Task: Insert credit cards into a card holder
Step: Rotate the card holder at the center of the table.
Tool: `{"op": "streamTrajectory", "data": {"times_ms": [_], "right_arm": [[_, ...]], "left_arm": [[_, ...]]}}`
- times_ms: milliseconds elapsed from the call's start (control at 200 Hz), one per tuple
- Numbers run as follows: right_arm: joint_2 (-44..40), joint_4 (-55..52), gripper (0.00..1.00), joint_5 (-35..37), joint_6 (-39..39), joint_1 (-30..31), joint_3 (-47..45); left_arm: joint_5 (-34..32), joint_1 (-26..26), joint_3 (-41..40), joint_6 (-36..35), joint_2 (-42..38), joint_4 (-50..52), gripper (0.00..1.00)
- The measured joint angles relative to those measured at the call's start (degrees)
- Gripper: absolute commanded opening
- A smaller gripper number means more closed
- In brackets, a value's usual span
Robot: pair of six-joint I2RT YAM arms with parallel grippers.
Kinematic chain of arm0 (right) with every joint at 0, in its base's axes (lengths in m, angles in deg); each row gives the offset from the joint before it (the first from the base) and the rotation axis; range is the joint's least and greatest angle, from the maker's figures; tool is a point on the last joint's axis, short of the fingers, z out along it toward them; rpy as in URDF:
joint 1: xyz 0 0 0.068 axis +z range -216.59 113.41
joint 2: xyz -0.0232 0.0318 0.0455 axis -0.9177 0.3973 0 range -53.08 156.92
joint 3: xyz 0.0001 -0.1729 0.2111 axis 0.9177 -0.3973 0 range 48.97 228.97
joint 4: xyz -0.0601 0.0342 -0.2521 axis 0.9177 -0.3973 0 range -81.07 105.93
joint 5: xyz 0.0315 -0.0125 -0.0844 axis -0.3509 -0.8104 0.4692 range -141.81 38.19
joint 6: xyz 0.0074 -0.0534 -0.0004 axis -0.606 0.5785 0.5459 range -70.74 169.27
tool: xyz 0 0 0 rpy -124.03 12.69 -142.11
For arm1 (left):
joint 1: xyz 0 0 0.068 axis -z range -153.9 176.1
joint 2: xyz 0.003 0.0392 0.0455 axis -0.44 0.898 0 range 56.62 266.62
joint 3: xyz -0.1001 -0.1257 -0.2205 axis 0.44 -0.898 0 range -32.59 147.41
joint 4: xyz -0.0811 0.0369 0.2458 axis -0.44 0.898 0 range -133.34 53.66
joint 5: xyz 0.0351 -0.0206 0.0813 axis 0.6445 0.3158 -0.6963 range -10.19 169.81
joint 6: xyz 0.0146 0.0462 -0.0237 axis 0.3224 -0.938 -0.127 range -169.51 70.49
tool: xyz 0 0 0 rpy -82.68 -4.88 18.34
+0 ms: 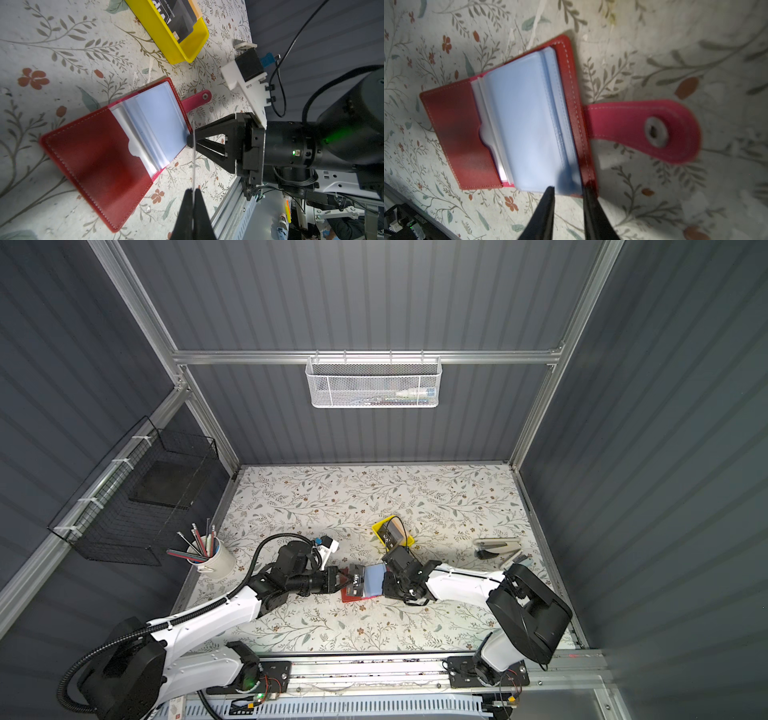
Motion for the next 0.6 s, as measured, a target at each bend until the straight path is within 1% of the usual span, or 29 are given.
{"op": "streamTrajectory", "data": {"times_ms": [185, 355, 475, 600], "right_arm": [[-1.0, 1.1, 0.27, -1.0, 1.4, -0.3, 0.3], [-6.5, 2.2, 0.27, -1.4, 2.2, -0.3, -0.9], [-8.7, 3.0, 0.27, -2.2, 3.3, -1.7, -1.0], [-9.1, 3.5, 0.27, -3.2, 4.5, -3.7, -1.0]], "left_arm": [[0.0, 0.0, -0.5, 1.0, 1.1, -2.1, 0.0], [0.0, 0.0, -1.2, 2.1, 1.6, -3.5, 0.0], [0.0, 0.0, -1.7, 2.8, 1.9, -5.2, 0.0], [-0.5, 0.0, -3.5, 4.3, 1.9, -7.3, 0.0]]}}
